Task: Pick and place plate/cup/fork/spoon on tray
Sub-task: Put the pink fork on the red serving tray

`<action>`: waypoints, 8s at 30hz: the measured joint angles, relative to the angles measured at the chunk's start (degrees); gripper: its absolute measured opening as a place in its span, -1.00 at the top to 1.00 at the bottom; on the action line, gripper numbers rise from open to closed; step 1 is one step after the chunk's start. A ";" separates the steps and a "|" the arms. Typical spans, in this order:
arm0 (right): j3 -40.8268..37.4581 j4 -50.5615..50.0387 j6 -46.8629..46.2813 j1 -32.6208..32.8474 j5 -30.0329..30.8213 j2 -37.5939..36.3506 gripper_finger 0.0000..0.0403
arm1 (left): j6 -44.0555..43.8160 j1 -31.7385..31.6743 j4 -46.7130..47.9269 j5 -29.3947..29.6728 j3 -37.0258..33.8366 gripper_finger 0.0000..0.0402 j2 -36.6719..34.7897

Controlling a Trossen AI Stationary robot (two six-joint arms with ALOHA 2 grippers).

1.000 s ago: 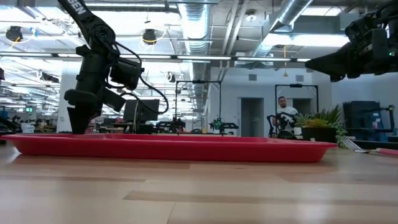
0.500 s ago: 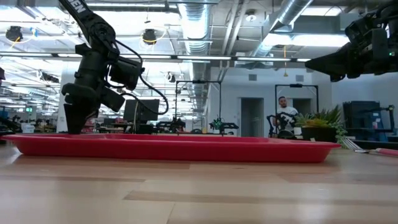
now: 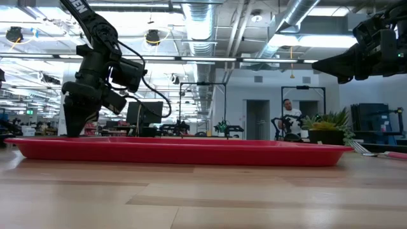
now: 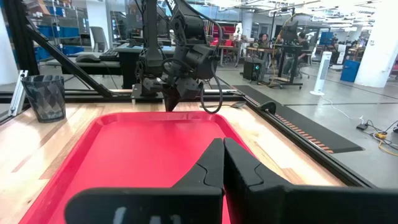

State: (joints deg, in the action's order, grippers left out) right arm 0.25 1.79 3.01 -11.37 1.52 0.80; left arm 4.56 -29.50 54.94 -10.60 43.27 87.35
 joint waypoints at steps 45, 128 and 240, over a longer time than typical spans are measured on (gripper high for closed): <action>0.01 0.43 0.00 0.00 0.05 -0.02 0.92 | -13.86 24.30 -83.03 1.54 -26.06 1.00 -25.49; 24.18 -47.35 -83.26 13.21 -2.20 64.74 0.19 | -9.47 17.05 -81.44 -11.09 -26.88 1.00 -25.49; 76.03 0.96 -4.13 16.59 21.17 102.85 -0.18 | -26.23 16.09 -79.76 8.29 -26.27 1.00 -35.30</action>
State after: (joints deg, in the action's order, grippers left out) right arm 76.29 2.75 -1.11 5.22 22.69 103.65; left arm -21.67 -13.41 -24.82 -2.31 16.99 52.05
